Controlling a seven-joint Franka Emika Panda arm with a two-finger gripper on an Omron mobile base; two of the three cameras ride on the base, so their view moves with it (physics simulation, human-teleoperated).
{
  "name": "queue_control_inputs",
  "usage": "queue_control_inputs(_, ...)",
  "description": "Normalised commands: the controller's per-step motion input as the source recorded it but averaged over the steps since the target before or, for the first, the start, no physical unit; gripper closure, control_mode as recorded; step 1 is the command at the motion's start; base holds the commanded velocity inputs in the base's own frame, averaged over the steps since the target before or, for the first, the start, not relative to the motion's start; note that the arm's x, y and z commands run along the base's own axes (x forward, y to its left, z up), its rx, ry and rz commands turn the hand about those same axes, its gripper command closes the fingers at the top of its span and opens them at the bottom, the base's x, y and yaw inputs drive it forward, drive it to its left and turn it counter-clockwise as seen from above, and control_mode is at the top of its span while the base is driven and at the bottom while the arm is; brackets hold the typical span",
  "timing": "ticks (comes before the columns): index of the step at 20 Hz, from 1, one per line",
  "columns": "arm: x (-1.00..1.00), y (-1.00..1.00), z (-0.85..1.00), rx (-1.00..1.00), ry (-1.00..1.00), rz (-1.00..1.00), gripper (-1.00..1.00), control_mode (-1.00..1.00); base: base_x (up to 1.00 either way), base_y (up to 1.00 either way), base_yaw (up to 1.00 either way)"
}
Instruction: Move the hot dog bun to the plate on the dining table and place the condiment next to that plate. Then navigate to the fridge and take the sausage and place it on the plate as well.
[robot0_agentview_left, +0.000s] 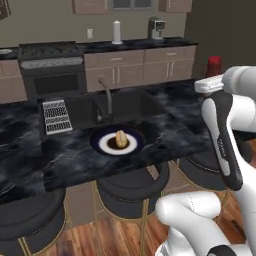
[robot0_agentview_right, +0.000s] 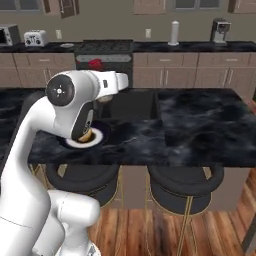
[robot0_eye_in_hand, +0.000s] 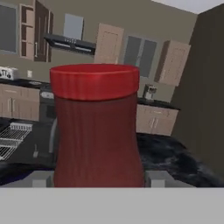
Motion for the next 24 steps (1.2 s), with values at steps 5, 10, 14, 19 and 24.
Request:
queue_control_inputs(5,0.00,0.00,0.00,0.00,0.00,0.00,1.00,1.00,0.63,-0.40,0.56)
queue_control_inputs(10,0.12,-0.16,-0.10,0.04,-0.02,0.08,1.00,-1.00,0.53,-0.46,0.40)
queue_control_inputs(14,0.58,-0.77,-0.74,0.13,-0.06,0.46,1.00,-1.00,0.00,0.00,0.00)
queue_control_inputs(19,0.45,-0.67,-0.89,0.06,-0.08,0.51,1.00,-1.00,0.00,0.00,0.00)
queue_control_inputs(24,0.35,-0.47,-0.92,0.00,0.03,0.46,1.00,-1.00,0.00,0.00,0.00)
